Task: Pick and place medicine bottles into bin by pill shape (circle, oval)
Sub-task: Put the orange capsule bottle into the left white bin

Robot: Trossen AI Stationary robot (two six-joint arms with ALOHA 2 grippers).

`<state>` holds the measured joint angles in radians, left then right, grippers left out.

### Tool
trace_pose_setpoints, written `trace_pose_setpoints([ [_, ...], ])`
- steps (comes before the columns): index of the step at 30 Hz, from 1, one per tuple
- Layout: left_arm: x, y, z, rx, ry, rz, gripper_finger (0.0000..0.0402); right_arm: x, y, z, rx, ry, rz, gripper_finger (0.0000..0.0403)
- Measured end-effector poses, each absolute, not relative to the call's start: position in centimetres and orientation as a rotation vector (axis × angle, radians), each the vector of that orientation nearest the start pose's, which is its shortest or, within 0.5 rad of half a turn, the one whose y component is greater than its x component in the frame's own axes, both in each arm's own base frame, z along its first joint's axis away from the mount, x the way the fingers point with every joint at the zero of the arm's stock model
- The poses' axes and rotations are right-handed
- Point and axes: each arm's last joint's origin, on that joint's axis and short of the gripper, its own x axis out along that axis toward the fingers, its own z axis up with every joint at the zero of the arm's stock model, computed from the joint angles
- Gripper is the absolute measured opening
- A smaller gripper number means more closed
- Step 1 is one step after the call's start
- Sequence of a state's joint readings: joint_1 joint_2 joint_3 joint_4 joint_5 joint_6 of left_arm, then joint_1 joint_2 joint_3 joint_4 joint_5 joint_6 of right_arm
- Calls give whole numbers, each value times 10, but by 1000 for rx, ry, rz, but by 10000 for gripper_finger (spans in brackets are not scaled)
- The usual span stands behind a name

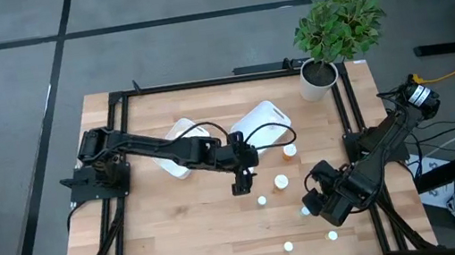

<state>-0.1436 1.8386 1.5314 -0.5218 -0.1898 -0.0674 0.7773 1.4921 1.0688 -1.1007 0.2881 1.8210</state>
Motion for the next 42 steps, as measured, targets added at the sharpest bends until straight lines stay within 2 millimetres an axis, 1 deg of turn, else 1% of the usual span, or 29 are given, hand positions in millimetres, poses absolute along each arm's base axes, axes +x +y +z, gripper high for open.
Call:
trace_pose_setpoints([
  [6,403,-53,270,68,816,72,266,185,171,225,751,1112,-805,270],
  [12,403,-52,269,-18,812,143,274,185,171,225,750,1112,-805,270],
  [15,402,-51,266,-21,838,186,286,185,171,225,751,1112,-805,270],
  [18,400,-49,264,-13,856,209,308,185,171,225,751,1111,-805,270],
  [21,400,-47,265,41,833,314,329,185,171,225,752,1111,-805,270],
  [23,400,-46,266,60,822,352,336,185,171,225,752,1111,-805,270],
  [31,402,-46,268,46,792,354,339,185,171,225,752,1111,-805,270],
  [34,403,-47,268,36,791,323,339,185,171,225,752,1111,-804,270],
  [36,402,-46,264,17,826,277,339,185,171,225,752,1111,-805,270],
  [40,400,-43,242,-63,918,209,339,185,171,225,753,1110,-803,270],
  [42,404,-43,236,-74,905,213,339,186,171,225,753,1110,-803,270],
])
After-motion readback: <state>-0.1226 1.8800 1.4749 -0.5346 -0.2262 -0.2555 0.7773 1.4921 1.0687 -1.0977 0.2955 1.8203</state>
